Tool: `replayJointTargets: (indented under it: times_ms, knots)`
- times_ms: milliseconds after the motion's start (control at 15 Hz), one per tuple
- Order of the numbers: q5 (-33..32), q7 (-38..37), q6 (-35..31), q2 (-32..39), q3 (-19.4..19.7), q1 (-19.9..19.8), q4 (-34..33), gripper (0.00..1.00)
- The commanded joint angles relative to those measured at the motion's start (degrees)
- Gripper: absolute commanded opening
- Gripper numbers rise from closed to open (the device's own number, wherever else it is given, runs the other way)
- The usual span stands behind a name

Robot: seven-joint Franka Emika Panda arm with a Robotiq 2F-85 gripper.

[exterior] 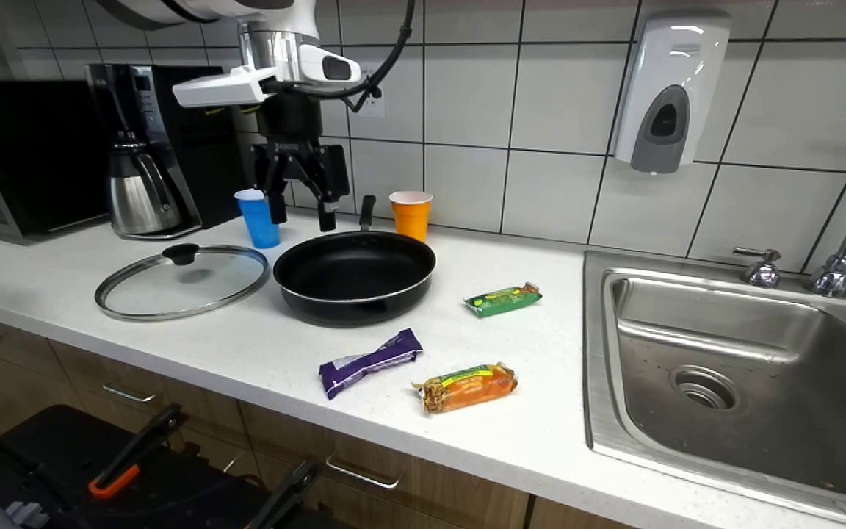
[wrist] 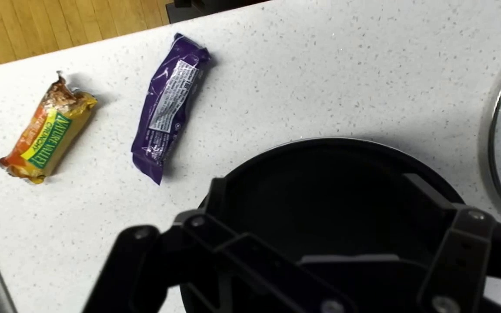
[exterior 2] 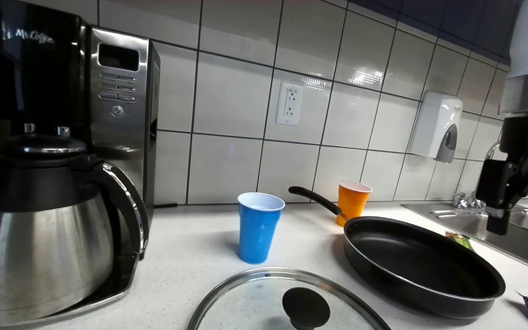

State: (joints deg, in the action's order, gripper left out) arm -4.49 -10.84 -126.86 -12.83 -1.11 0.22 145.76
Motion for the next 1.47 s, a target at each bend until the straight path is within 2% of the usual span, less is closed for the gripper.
replayJointTargets:
  times_ms: [0,467,733,1067,1400]
  knots:
    - [0.11,0.1,0.08,0.05,-0.48,-0.19,-0.05,1.0]
    - [0.1,0.09,0.07,0.1,-0.52,-0.15,-0.06,1.0]
    - [0.36,-2.86,-1.66,-3.37,-0.08,-1.03,2.97,1.0]
    - [0.98,-7.29,-4.3,-7.68,1.13,-3.37,7.78,1.0]
    - [-0.77,-9.82,-6.73,-10.06,2.72,-7.96,12.81,1.0]
